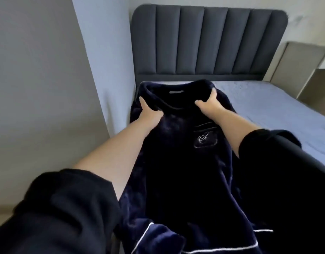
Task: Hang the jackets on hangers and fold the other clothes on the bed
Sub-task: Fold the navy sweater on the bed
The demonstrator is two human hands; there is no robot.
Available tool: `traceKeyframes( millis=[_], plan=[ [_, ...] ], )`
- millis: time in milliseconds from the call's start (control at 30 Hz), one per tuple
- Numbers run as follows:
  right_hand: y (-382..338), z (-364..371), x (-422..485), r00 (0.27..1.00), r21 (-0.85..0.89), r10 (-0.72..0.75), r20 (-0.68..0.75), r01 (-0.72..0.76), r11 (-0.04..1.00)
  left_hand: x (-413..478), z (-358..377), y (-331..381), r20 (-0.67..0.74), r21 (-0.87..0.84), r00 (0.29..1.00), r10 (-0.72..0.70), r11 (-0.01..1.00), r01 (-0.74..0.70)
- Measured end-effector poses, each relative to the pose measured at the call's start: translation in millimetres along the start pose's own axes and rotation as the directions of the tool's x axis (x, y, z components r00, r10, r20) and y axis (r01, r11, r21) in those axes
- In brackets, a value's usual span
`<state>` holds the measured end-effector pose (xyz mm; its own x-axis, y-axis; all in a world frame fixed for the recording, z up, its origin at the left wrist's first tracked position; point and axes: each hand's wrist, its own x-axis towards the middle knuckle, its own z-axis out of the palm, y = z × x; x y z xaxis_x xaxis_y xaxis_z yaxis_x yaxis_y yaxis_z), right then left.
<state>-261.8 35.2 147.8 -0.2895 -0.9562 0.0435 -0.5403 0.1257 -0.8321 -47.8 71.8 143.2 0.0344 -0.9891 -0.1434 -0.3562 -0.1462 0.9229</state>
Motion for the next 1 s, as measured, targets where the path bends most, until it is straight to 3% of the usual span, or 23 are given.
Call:
traceKeyframes(
  millis=[100,233,300,433,467,567,600,633,667,733,800,867,900,933,1000],
  plan=[
    [64.8,51.6,-35.8,0.988,-0.186,0.053,0.146,-0.025,0.982,-19.6,28.1,-76.1,0.118,0.341,0.992,-0.035,0.94,-0.007],
    [176.9,123.1,-118.0,0.831,-0.359,0.286,0.477,-0.113,0.926,-54.9,55.7,-188.1,0.293,0.777,0.912,-0.286,0.627,-0.053],
    [226.0,151.9,-162.3,0.799,-0.495,0.334,0.5,-0.053,0.868,-74.1,60.5,-221.9,0.339,0.834,0.862,-0.376,0.545,-0.09],
    [259.4,174.6,-189.5,0.854,-0.607,0.311,0.418,0.008,0.794,-94.1,42.7,-249.9,0.381,0.854,0.883,-0.276,0.471,-0.221],
    [258.6,174.7,-186.5,0.85,-0.613,0.314,0.423,0.013,0.79,-96.0,33.7,-254.4,0.362,0.886,0.891,-0.273,0.397,-0.239],
    [256.7,174.6,-179.8,0.839,-0.612,0.315,0.443,0.027,0.791,-96.3,-5.1,-266.6,0.107,0.987,0.962,-0.25,-0.089,-0.133],
    [258.1,175.1,-181.6,0.845,-0.612,0.308,0.438,0.029,0.791,-96.1,-19.9,-268.4,-0.01,0.982,0.974,-0.227,-0.185,-0.033],
    [258.9,175.7,-185.1,0.852,-0.611,0.298,0.43,0.031,0.791,-96.2,-33.0,-271.0,-0.113,0.976,0.972,-0.207,-0.207,0.069],
    [259.3,176.1,-189.1,0.861,-0.61,0.286,0.421,0.036,0.791,-96.7,-42.3,-275.2,-0.183,0.972,0.964,-0.19,-0.179,0.15],
    [257.9,176.3,-197.4,0.873,-0.608,0.26,0.413,0.052,0.792,-101.1,-43.6,-284.8,-0.179,0.982,0.968,-0.178,0.021,0.185],
    [251.6,174.2,-204.8,0.875,-0.581,0.237,0.421,0.06,0.811,-108.9,-25.2,-290.7,0.004,0.915,0.988,-0.153,0.398,0.058],
    [240.9,168.4,-214.8,0.868,-0.491,0.191,0.459,0.068,0.868,-122.5,-0.8,-293.1,0.213,0.657,0.967,-0.137,0.753,-0.038],
    [234.6,164.2,-221.7,0.863,-0.407,0.148,0.484,0.073,0.91,-127.8,8.3,-297.1,0.255,0.559,0.959,-0.126,0.828,-0.04],
    [227.9,159.4,-230.3,0.856,-0.313,0.096,0.508,0.079,0.947,-131.4,14.4,-301.3,0.26,0.539,0.959,-0.114,0.841,-0.046],
    [217.0,149.5,-251.5,0.838,-0.2,-0.024,0.546,0.158,0.967,-136.9,19.3,-314.2,0.227,0.663,0.972,-0.057,0.741,-0.111]
  ],
)
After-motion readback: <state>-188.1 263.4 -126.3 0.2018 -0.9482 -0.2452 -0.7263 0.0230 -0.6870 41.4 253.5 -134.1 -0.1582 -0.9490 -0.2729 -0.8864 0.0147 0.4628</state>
